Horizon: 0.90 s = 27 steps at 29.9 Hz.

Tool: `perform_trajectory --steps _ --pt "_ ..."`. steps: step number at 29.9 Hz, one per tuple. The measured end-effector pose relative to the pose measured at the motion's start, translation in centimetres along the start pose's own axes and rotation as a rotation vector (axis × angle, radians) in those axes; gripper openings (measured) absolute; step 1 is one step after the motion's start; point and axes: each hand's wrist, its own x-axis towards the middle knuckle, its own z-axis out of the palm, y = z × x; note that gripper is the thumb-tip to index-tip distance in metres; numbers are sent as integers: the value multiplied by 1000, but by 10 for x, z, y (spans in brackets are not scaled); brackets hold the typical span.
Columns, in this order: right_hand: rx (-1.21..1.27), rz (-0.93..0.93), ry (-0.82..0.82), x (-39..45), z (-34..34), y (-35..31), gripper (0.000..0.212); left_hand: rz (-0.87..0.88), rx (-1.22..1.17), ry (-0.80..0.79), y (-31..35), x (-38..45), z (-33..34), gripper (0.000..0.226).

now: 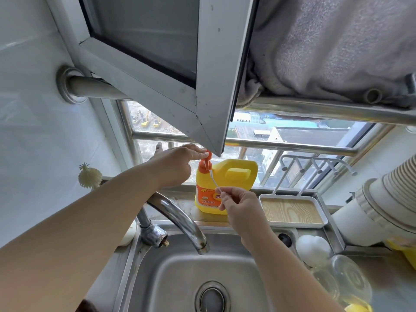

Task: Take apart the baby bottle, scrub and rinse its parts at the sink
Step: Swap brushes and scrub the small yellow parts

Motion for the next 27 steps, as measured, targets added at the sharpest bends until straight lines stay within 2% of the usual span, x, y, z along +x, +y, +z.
perform_trajectory --steps 4,7,11,15,18,23,27 --pt "-60 -54 -3 -8 -7 1 17 12 57 -36 1 1 -1 60" --pt "-199 -142 32 -22 -22 4 13 59 72 -62 1 -2 3 55" --pt "-376 -211 124 -54 -55 17 12 200 -5 132 26 -30 8 45" --pt "-480 -118 198 -97 -96 43 17 400 -282 276 65 -73 46 30" --pt "-508 -18 314 -135 -128 73 12 420 -422 174 91 -91 108 16" --pt "-466 162 520 -202 -183 125 18 382 -413 -164 129 -113 216 22" --pt "-506 281 525 -246 -226 160 10 311 -386 -304 170 -134 278 12"
